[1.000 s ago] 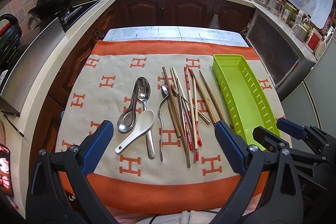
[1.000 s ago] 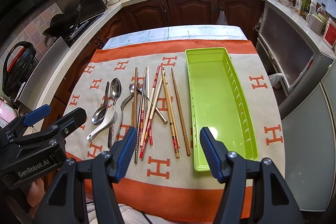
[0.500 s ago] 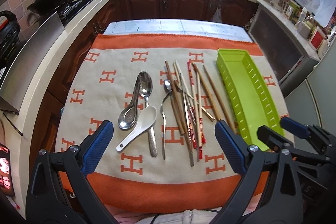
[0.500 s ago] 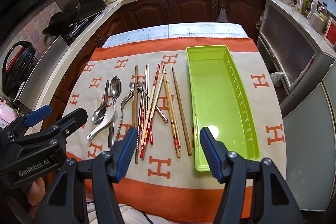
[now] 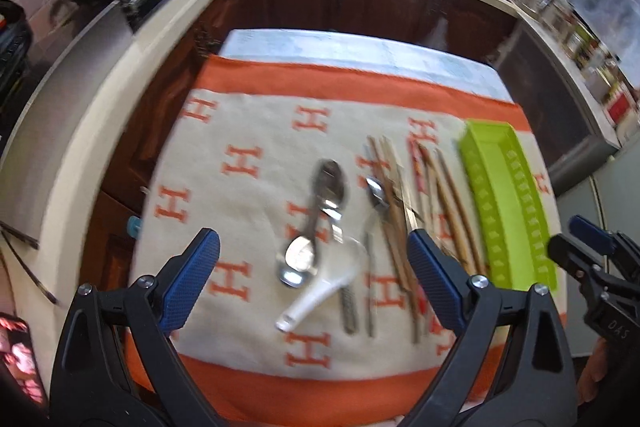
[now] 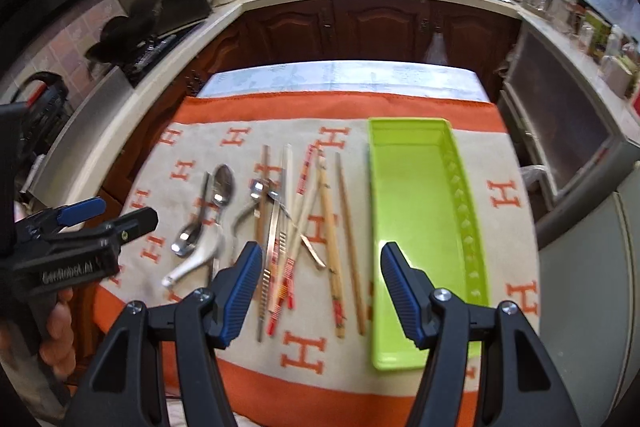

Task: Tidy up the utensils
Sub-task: 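Lower the right gripper onto the white ceramic spoon and close on it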

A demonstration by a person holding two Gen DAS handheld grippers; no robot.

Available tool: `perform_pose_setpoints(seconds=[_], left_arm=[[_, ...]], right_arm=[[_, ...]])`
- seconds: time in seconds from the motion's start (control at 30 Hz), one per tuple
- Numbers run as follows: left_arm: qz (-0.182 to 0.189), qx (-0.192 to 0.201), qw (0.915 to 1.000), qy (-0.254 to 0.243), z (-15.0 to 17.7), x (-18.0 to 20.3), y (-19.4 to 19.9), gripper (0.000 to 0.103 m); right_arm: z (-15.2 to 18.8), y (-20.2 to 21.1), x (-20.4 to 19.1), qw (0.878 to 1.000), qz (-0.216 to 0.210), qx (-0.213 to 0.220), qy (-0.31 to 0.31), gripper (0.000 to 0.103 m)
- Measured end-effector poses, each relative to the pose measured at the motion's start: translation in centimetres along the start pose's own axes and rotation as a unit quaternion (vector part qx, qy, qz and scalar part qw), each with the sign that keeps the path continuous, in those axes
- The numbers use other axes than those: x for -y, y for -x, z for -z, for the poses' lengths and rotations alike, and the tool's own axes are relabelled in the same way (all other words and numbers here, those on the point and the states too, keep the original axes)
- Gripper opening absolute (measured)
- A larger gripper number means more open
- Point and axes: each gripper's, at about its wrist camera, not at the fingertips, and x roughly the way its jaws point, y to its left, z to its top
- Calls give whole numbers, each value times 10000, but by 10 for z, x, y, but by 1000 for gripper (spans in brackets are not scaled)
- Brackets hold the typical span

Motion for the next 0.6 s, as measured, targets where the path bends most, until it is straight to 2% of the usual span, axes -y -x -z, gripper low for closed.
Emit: perform_pose_setpoints(seconds=[0.17,0.27,0.33,0.43,0.6], left_arm=[[-167,108,9994,-286,-19,-27,-12,94],[-146,-15,9993,-336,-23,-40,-29,92],[-70,-191,9992,-357,-23,-47,-46,80],[92,-449,9983,-371,-15,-53,-71,69],[397,-802,9949,-462,4,-56,-107,55]], right_arm=[[-27,-9,-16,9997,-6,64,242,62],[-42,-23,-28,9993,-101,-40,344,61],[-50,-36,-35,9988,-260,-225,351,61],[-54,-61,-45,9967,-487,-577,308,58],[-43,-111,-59,9837,-1178,-1357,78,40]])
